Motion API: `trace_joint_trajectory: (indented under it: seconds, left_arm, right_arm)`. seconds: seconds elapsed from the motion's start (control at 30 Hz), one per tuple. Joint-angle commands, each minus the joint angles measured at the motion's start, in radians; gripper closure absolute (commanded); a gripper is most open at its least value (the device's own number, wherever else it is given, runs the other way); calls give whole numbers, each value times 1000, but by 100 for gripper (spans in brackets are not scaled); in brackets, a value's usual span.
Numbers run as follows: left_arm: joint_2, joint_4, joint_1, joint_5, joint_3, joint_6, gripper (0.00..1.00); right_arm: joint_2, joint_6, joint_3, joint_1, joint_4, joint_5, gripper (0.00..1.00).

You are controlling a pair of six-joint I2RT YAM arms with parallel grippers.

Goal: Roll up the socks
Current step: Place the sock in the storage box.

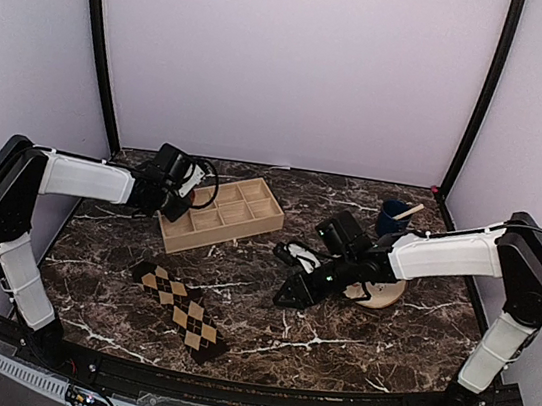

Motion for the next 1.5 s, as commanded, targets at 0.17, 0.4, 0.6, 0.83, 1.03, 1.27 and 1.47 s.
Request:
trace_joint_trajectory:
  seconds: [0.17,0.4,0.6,0.83,1.03,1.27,1.47]
  left_arm:
    - [-48,-146,-49,-69,-14,-1,100]
    - [-34,-224,-92,-90,-14,-22,100]
    - [-20,-293,-105,-114,-1,-52,100]
    - [-146,-191,-87,-208,-28,-30,100]
    - [-164,-186,-63,-245,-2,39,100]
    - [-148,-48,-64,-354,-61,179,100]
    - [-79,12,-78,-414,-98,252,100]
  right_arm:
    - [36,-7,13,-9,20,-20,58]
    - [31,-3,7,-10,20,-20,58]
    - [22,-1,-1,-9,17,-19,58]
    - [28,0,4,-10,15,-20,58]
    - [23,2,2,-9,18,-20,58]
    - [10,7,-16,-10,21,-19,58]
    - [3,11,-27,-9,25,-15,58]
